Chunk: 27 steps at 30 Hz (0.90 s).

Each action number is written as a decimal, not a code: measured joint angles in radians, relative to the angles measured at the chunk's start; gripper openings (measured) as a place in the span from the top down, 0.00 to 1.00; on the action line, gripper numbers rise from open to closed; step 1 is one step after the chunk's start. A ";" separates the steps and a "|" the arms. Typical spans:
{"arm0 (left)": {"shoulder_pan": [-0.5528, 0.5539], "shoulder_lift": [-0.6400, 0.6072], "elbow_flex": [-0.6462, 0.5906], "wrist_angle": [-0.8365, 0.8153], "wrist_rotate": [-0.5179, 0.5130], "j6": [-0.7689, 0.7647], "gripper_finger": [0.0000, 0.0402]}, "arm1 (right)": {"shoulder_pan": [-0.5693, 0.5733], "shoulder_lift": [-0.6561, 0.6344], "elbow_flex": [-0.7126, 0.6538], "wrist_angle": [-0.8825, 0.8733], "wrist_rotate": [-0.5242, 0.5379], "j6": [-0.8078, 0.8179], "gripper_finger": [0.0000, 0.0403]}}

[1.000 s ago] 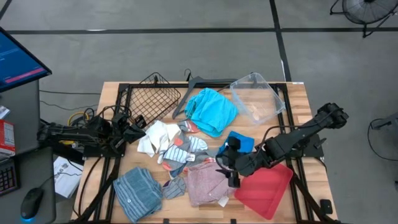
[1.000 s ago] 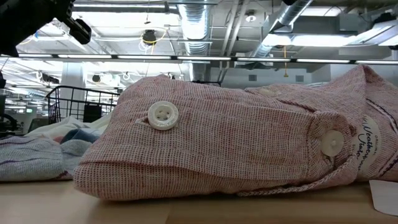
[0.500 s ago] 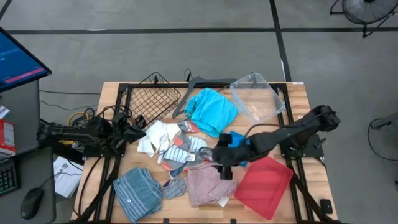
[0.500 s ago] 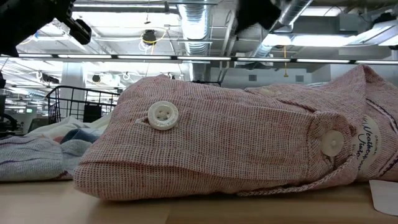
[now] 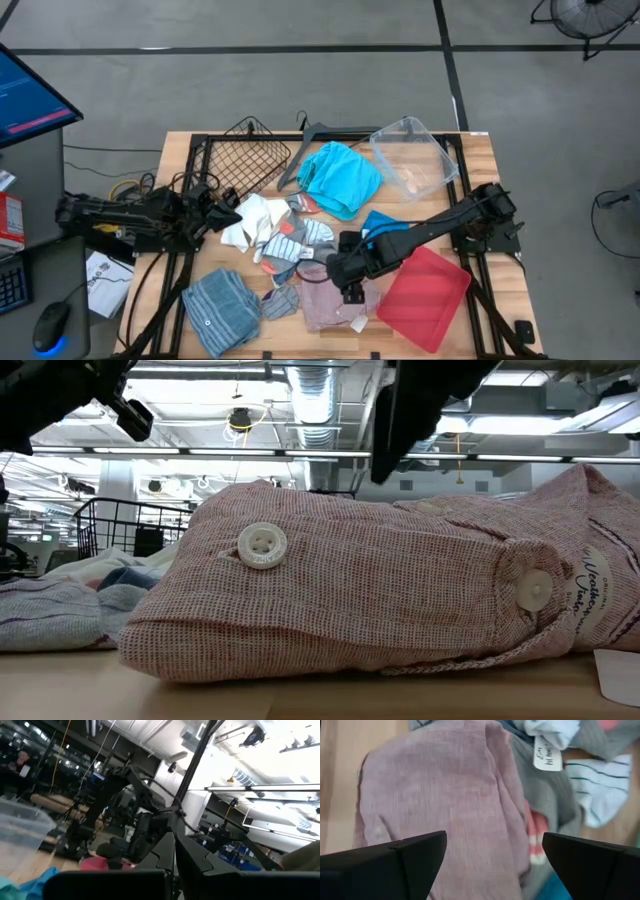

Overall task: Pick & Place Cloths
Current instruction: Put the blue shorts into the transparent bin

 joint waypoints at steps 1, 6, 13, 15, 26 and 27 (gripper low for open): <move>0.000 0.006 0.000 -0.002 0.000 0.000 1.00 | 0.000 0.001 -0.001 -0.008 -0.001 0.014 0.19; 0.000 0.036 0.000 0.007 0.000 0.000 1.00 | -0.002 0.000 0.001 -0.009 0.000 0.020 0.19; 0.000 0.052 0.000 0.009 0.000 0.000 1.00 | -0.004 0.000 0.001 -0.027 0.001 0.020 0.19; 0.000 0.053 0.000 0.008 0.000 0.000 1.00 | -0.004 0.000 0.001 -0.028 0.001 0.021 0.19; 0.000 0.053 0.000 0.009 0.000 0.000 1.00 | -0.010 0.000 0.001 -0.034 0.004 0.047 0.19; 0.000 0.053 0.000 0.009 0.000 0.000 1.00 | -0.013 0.000 0.001 -0.042 0.004 0.073 0.19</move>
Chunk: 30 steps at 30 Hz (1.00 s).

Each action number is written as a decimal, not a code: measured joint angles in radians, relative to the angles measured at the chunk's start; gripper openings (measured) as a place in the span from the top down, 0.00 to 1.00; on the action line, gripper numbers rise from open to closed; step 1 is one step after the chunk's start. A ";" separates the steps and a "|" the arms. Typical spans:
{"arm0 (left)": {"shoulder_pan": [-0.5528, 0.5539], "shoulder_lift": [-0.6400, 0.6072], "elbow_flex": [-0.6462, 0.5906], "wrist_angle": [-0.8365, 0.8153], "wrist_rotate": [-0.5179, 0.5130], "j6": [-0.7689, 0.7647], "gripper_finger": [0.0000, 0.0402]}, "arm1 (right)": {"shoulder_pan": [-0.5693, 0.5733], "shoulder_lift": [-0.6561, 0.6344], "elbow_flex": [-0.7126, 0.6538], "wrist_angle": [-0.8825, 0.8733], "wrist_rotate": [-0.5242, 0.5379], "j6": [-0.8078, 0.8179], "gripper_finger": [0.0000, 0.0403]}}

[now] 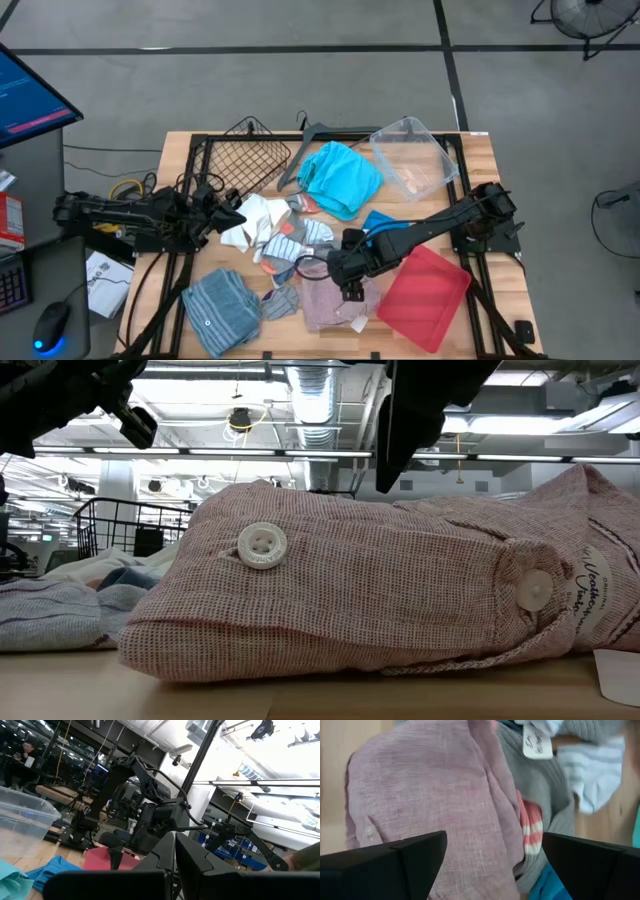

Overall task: Pick & Place Cloths
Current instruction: Put the blue shorts into the transparent bin

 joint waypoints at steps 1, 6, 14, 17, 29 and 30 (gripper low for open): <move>0.000 0.000 0.000 0.000 0.000 0.000 1.00 | -0.006 0.000 0.000 -0.010 -0.001 0.037 0.19; 0.000 0.000 0.000 0.001 0.000 0.000 1.00 | -0.059 0.000 0.000 -0.114 -0.007 0.290 0.19; 0.000 0.000 0.000 0.002 0.000 0.000 1.00 | -0.132 -0.007 0.000 -0.385 -0.035 0.658 0.19; 0.000 0.000 0.000 0.002 0.000 0.000 1.00 | -0.141 -0.012 0.000 -0.444 -0.037 0.741 0.19; 0.000 0.000 0.000 0.002 0.000 0.000 1.00 | -0.188 -0.006 -0.041 -0.398 0.054 1.203 0.19; 0.000 0.000 0.000 0.002 0.000 0.000 1.00 | -0.193 -0.006 -0.047 -0.391 0.058 1.220 0.19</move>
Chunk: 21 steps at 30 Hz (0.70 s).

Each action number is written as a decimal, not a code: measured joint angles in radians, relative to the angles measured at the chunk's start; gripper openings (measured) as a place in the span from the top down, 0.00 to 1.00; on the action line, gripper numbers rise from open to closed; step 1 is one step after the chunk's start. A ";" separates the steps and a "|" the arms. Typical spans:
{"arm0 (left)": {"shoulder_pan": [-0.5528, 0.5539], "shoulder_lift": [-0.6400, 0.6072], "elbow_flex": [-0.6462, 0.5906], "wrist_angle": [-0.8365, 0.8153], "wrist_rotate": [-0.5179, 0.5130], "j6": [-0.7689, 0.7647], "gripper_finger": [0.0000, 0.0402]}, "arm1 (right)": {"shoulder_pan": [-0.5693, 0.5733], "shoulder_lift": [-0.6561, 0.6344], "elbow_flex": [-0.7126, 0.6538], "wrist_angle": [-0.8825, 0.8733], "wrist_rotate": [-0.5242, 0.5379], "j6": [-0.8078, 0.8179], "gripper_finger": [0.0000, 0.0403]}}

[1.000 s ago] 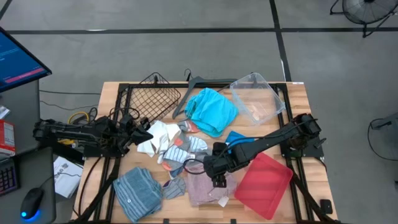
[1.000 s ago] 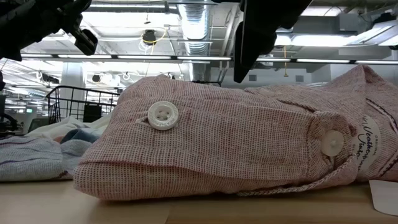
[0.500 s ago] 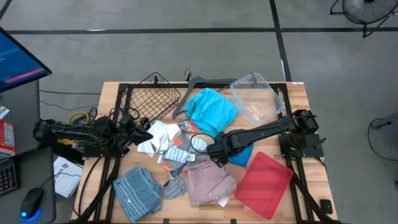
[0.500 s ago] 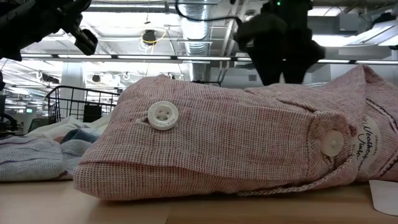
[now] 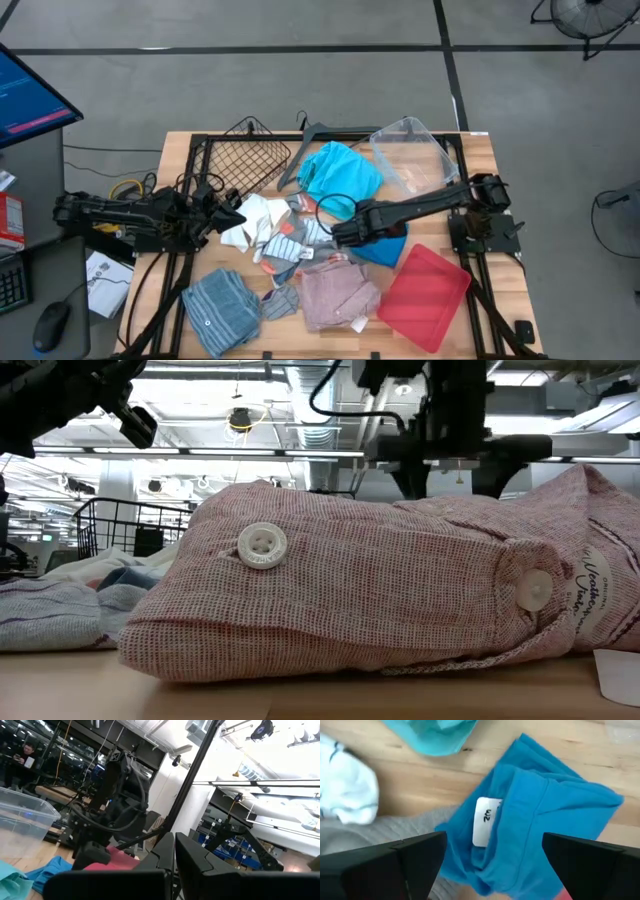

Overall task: Pick & Place Cloths
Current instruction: Put the blue shorts into the transparent bin

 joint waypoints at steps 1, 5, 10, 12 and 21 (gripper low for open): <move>0.000 0.000 0.000 0.000 0.000 0.000 1.00 | -0.006 0.000 -0.002 0.003 0.003 0.009 0.19; 0.000 0.000 0.000 0.000 0.000 0.000 1.00 | -0.027 0.000 -0.002 0.003 0.025 0.021 0.19; 0.000 0.000 0.000 0.000 0.000 0.000 1.00 | -0.046 0.000 -0.002 -0.008 0.046 0.048 0.19; 0.000 0.000 0.000 0.000 0.000 0.000 1.00 | -0.051 0.013 -0.002 -0.009 0.049 0.055 0.19; 0.000 0.001 0.000 0.001 0.000 0.000 1.00 | -0.059 0.120 -0.002 -0.007 0.035 0.094 0.19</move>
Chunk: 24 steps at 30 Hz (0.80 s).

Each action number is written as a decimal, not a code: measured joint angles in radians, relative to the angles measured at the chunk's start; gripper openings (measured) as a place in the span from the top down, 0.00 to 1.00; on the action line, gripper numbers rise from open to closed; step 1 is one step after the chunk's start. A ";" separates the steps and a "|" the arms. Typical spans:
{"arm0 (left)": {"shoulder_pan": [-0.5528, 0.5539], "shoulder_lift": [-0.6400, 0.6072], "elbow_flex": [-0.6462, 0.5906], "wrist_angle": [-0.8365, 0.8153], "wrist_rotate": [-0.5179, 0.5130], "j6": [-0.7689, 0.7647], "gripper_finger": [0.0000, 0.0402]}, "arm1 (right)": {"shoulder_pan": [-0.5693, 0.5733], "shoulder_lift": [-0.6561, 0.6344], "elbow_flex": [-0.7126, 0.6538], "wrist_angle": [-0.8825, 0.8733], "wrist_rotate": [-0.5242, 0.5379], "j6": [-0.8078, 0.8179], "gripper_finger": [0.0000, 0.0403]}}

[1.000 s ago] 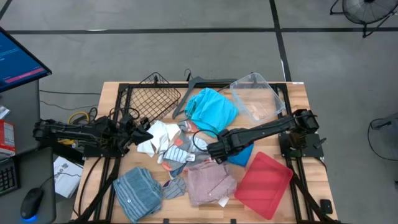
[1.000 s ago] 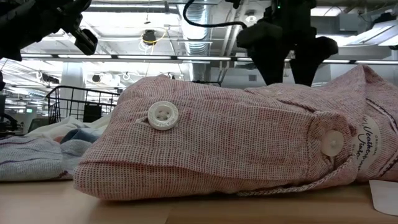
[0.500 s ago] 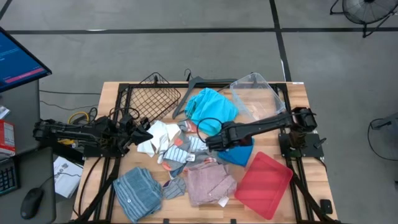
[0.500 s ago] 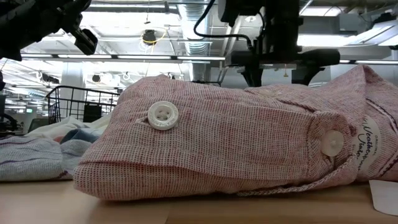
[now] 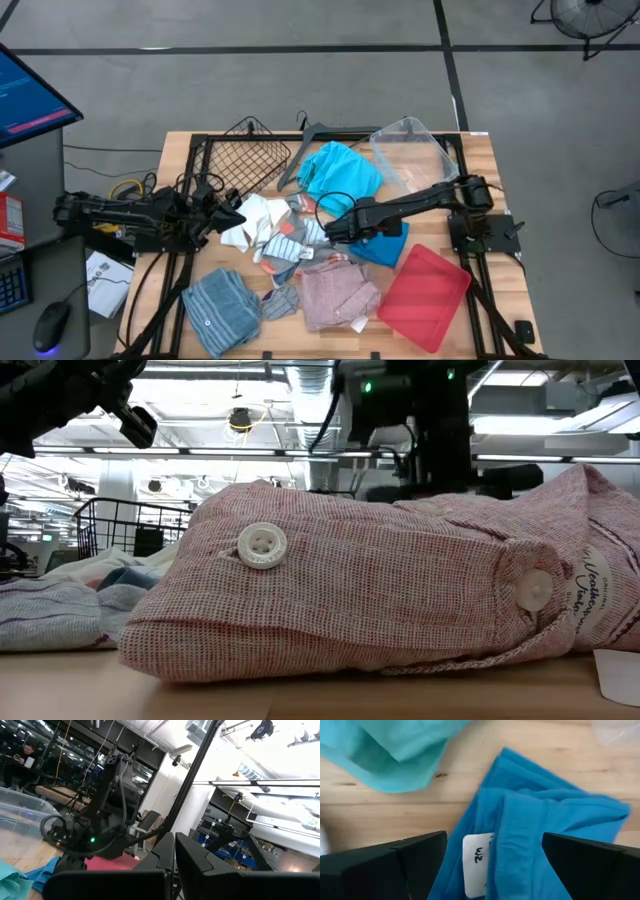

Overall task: Pick & Place Cloths
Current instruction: Put the blue shorts into the transparent bin

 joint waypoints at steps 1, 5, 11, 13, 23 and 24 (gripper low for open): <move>0.000 0.000 0.000 0.000 0.000 0.000 1.00 | 0.000 0.008 -0.001 -0.003 -0.009 -0.001 0.19; 0.000 0.000 0.000 0.000 0.000 0.000 1.00 | 0.000 0.034 -0.002 0.000 -0.033 -0.013 0.19; 0.000 0.000 0.000 0.001 0.000 0.000 1.00 | -0.011 0.072 -0.044 0.081 -0.080 -0.010 0.19; 0.000 0.001 0.000 0.001 0.000 0.000 1.00 | -0.016 0.059 -0.078 0.138 -0.107 -0.011 0.20; 0.000 0.033 0.000 0.012 0.000 0.000 1.00 | -0.014 0.064 -0.104 0.134 -0.142 0.055 0.47; 0.000 0.033 0.000 0.010 0.000 0.000 1.00 | -0.014 0.064 -0.105 0.131 -0.145 0.055 0.54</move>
